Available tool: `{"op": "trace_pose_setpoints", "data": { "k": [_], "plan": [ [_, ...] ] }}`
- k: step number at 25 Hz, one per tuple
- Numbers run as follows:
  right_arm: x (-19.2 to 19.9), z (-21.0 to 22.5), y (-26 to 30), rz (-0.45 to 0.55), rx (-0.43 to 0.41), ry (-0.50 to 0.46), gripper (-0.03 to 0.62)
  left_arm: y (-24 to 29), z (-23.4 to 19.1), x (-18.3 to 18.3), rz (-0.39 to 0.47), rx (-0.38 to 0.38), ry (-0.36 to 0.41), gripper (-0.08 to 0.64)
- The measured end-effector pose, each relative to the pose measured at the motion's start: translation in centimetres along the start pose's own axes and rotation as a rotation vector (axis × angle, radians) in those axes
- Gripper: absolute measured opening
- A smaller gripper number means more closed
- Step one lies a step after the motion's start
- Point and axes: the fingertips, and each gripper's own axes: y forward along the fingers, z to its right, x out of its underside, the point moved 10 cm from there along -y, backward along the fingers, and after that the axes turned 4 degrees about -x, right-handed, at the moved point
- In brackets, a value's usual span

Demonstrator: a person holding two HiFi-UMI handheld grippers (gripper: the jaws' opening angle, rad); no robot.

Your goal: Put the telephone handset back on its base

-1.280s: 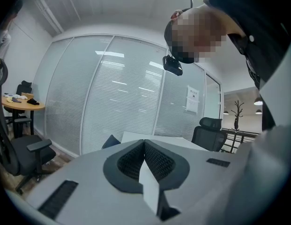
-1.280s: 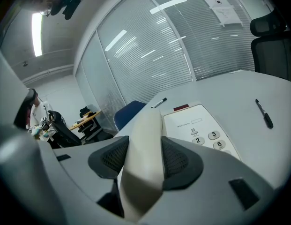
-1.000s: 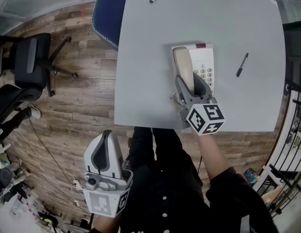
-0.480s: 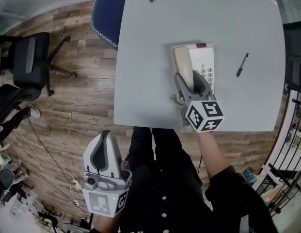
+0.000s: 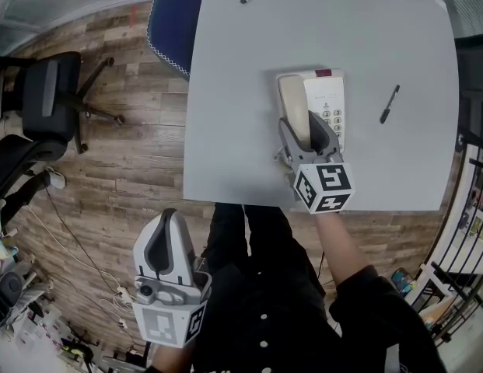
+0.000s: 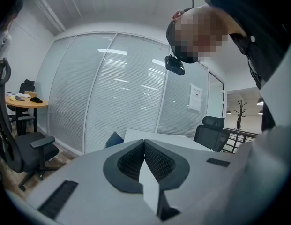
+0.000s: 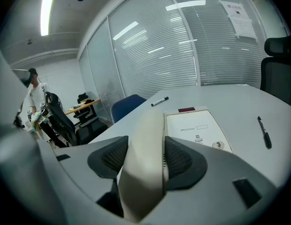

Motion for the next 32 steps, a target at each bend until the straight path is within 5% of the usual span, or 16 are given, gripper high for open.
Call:
{"op": "trace_pose_setpoints", "data": {
  "k": [20, 27, 32],
  "plan": [
    [-2.4, 1.2, -4.0, 0.014, -0.033, -0.023, 0.265, 0.4, 0.8, -3.0, 0.095, 0.035, 0.025, 0.015],
    [-5.9, 1.1, -7.7, 0.137, -0.037, 0.043, 0.070, 0.6, 1.0, -5.2, 0.155, 0.059, 0.040, 0.015],
    [-8.7, 0.0, -10.2, 0.226, -0.042, -0.010, 0.045, 0.8, 0.9, -6.5, 0.200, 0.081, 0.052, 0.015]
  ]
}}
